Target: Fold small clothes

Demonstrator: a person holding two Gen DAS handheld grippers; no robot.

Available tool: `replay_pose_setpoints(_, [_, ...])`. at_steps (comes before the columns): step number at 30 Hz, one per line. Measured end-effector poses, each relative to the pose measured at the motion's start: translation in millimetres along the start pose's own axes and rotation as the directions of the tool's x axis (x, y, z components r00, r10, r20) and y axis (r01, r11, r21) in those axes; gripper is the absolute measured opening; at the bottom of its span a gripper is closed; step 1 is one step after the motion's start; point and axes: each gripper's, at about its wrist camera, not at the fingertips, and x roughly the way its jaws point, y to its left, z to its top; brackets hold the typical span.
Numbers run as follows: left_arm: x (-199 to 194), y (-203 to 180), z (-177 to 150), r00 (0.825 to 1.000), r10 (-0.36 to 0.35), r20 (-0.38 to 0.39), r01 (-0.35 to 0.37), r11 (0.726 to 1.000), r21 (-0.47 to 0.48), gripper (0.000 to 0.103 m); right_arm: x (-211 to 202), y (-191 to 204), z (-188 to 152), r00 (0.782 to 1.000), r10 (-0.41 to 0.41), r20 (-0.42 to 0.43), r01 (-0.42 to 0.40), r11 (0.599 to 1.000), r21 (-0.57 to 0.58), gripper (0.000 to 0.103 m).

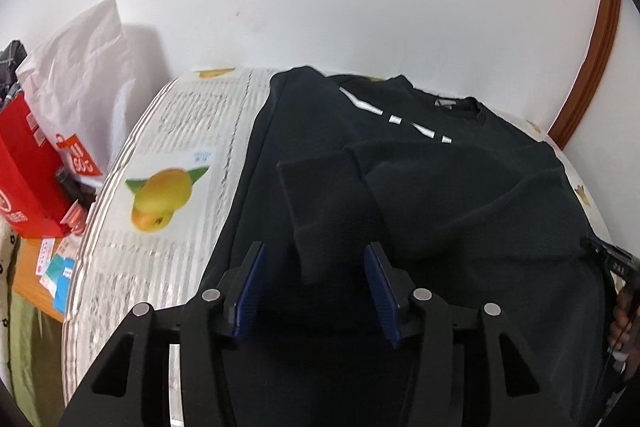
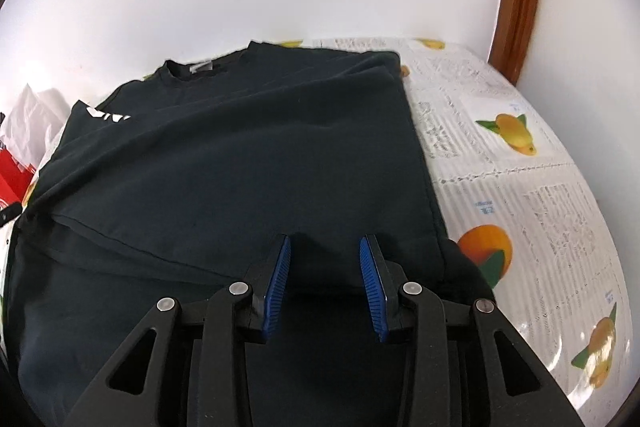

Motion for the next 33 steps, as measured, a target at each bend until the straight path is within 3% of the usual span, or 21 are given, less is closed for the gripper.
replay_pose_setpoints(3, [18, -5, 3, 1.0, 0.015, -0.027, -0.015, 1.0, 0.008, 0.047, -10, -1, -3, 1.0, -0.003, 0.002, 0.003, 1.0, -0.006, 0.038])
replay_pose_setpoints(7, [31, -6, -4, 0.998, 0.01, -0.065, -0.011, 1.0, -0.003, 0.047, -33, -14, -10, 0.999, 0.026, 0.039, -0.028, 0.998, 0.063, 0.064])
replay_pose_setpoints(10, [26, -7, -8, 0.998, 0.013, -0.064, -0.012, 1.0, 0.012, 0.047, -52, -26, -16, 0.996, -0.003, 0.095, -0.007, 0.995, 0.103, 0.067])
replay_pose_setpoints(17, [-5, -9, -18, 0.999, 0.021, -0.027, -0.021, 1.0, 0.013, 0.047, -76, -42, -28, 0.994, -0.067, 0.088, 0.053, 0.987, 0.152, 0.067])
replay_pose_setpoints(21, [-33, -17, -26, 1.0, 0.023, 0.004, -0.023, 0.999, 0.026, 0.047, -90, -38, -34, 0.994, -0.099, 0.04, 0.094, 0.989, 0.111, 0.072])
replay_pose_setpoints(25, [-60, -27, -34, 0.999, 0.013, 0.036, -0.015, 0.999, 0.045, 0.047, -114, -26, -46, 0.98, -0.18, 0.084, 0.175, 0.983, 0.064, 0.081])
replay_pose_setpoints(33, [-108, -35, -57, 0.997, 0.003, 0.078, -0.006, 0.999, 0.039, 0.047, -150, -11, -70, 0.959, -0.244, 0.144, 0.243, 0.97, 0.029, 0.082])
